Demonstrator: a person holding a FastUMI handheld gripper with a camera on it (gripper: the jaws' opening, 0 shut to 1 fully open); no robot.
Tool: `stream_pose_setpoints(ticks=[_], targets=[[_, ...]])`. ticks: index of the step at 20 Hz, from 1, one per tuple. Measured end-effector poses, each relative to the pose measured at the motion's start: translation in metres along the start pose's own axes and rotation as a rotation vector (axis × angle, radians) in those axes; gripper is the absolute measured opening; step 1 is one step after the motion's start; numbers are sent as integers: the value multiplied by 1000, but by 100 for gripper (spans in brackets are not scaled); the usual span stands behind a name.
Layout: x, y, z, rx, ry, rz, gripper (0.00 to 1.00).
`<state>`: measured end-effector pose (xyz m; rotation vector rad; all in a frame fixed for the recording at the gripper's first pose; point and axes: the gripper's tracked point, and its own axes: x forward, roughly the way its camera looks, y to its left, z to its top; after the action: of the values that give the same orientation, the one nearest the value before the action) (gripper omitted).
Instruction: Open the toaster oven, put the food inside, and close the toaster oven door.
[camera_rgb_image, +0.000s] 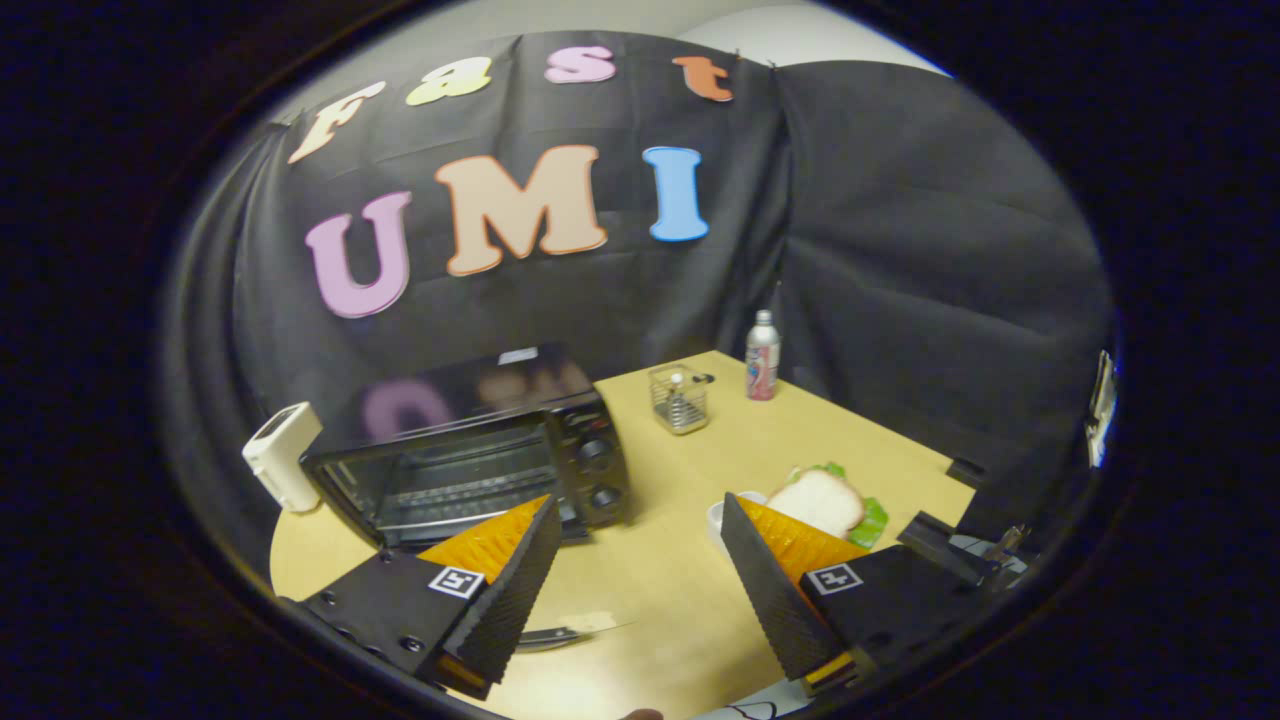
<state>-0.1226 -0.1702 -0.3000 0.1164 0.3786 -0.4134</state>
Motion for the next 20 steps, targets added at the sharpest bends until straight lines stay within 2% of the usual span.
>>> stream_pose_setpoints(ticks=[4, 9, 16, 20], targets=[[18, -68, 18, 57, -54, -153, 100], [35, -131, 11, 153, -67, -276, 99], [60, -171, -47, 249, 44, -322, 99], [75, -171, -70, 275, 107, -292, 99]])
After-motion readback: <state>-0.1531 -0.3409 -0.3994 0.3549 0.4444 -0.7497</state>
